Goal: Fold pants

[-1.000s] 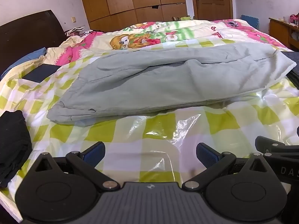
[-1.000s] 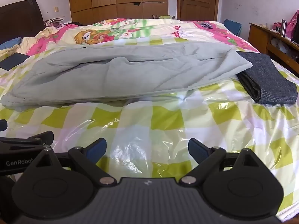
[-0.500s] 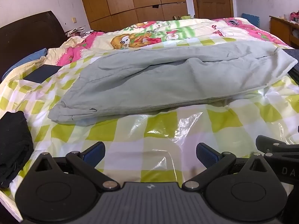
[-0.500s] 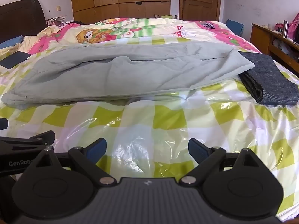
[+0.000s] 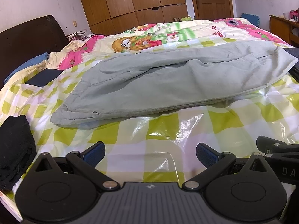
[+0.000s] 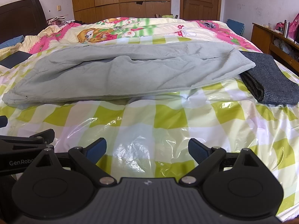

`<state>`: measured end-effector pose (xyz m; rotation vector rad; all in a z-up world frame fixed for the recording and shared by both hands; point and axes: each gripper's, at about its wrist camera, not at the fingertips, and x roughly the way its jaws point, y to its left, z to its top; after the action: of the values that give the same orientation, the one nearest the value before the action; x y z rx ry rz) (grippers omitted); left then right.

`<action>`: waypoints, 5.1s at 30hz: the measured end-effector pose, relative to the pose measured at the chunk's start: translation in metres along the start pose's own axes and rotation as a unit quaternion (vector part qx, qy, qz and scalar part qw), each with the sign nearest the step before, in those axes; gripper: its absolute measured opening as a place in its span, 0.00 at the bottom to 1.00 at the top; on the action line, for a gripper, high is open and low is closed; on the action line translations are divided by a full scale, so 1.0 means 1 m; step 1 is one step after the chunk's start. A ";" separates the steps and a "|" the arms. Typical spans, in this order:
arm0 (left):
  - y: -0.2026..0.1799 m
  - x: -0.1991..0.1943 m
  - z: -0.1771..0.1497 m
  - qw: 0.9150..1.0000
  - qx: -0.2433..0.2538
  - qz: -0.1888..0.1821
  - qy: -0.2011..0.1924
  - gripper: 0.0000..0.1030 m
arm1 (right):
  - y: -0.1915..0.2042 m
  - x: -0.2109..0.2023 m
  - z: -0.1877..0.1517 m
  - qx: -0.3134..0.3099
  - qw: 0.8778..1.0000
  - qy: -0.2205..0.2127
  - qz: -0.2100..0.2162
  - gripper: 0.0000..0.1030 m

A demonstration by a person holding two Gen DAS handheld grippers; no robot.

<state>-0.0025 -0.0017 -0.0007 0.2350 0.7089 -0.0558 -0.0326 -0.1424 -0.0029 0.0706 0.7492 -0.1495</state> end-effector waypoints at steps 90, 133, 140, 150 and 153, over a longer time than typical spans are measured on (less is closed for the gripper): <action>0.032 0.034 0.019 1.000 0.001 0.020 -0.013 1.00 | 0.033 0.034 0.034 -0.069 0.997 -0.011 0.024 0.91; 0.237 0.140 0.030 0.997 -0.056 0.021 0.042 0.36 | 0.239 0.117 0.065 -0.390 0.899 -0.008 0.198 0.60; 0.260 0.133 0.019 0.995 -0.068 0.039 0.056 0.34 | 0.274 0.114 0.062 -0.363 0.900 0.043 0.239 0.19; 0.289 0.108 0.002 0.990 -0.057 0.111 0.060 0.37 | 0.300 0.080 0.054 -0.313 0.900 0.048 0.298 0.28; 0.279 0.096 0.006 0.990 -0.037 0.129 0.046 0.37 | 0.260 0.067 0.070 -0.269 0.917 0.037 0.293 0.40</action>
<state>0.1106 0.2711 -0.0043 0.2574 0.7661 0.2283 0.1040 0.0985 0.0050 -0.2257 0.7939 0.6370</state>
